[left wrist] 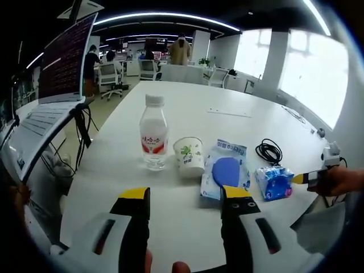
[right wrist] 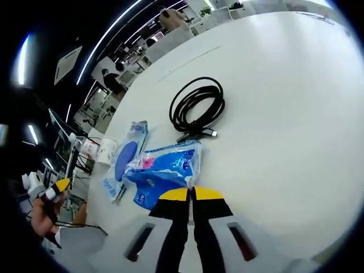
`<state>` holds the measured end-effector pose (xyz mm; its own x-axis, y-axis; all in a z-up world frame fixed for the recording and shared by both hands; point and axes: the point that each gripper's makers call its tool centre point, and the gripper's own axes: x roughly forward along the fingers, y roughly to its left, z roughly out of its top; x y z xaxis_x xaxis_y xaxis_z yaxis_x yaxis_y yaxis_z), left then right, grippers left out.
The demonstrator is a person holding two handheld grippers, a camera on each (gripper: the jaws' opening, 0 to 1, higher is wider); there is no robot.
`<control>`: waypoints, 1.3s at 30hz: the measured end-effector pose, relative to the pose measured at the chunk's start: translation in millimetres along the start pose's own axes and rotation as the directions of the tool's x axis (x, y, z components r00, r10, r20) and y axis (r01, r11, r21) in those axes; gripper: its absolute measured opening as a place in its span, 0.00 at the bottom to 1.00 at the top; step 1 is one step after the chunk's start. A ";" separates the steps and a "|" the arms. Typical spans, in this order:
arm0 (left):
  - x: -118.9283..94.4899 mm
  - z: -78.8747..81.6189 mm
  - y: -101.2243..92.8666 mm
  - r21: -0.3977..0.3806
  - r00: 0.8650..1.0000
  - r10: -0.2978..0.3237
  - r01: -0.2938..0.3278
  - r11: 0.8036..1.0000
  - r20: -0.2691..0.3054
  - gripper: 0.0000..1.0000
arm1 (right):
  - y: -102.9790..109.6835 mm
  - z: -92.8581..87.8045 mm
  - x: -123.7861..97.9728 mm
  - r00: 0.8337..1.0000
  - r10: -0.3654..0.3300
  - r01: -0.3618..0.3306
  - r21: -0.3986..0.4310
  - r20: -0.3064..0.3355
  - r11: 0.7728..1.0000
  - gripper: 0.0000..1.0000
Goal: Arrange the tabletop items into an orderly group along one side of the table until the central work area is clear of visible clutter.
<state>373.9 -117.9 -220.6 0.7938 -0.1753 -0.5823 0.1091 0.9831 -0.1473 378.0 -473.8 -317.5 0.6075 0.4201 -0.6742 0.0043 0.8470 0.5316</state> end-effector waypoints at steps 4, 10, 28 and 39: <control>-0.3 -0.8 -1.0 0.004 1.000 -0.003 0.003 1.000 -0.002 0.49 | -3.9 -1.1 -3.1 1.000 -0.005 0.005 -0.007 -0.002 1.000 0.00; -0.8 -1.9 -1.2 0.006 1.000 -0.005 0.005 1.000 -0.005 0.49 | -4.4 -2.7 -5.7 1.000 -0.005 0.005 -0.019 0.000 1.000 0.00; 0.0 -1.6 -1.2 0.003 1.000 -0.005 0.005 1.000 -0.003 0.49 | 8.4 -3.0 -5.2 1.000 0.025 -0.025 -0.055 0.000 0.998 0.00; 2.3 -3.9 -1.1 -0.003 1.000 -0.003 0.003 1.000 -0.007 0.49 | 22.8 21.1 -11.9 0.997 0.061 -0.057 -0.068 0.054 0.996 0.00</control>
<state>373.3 -119.6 -224.9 0.7894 -0.1788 -0.5872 0.1099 0.9823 -0.1514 387.6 -466.4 -286.5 0.6490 0.4522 -0.6118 -0.0839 0.8418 0.5332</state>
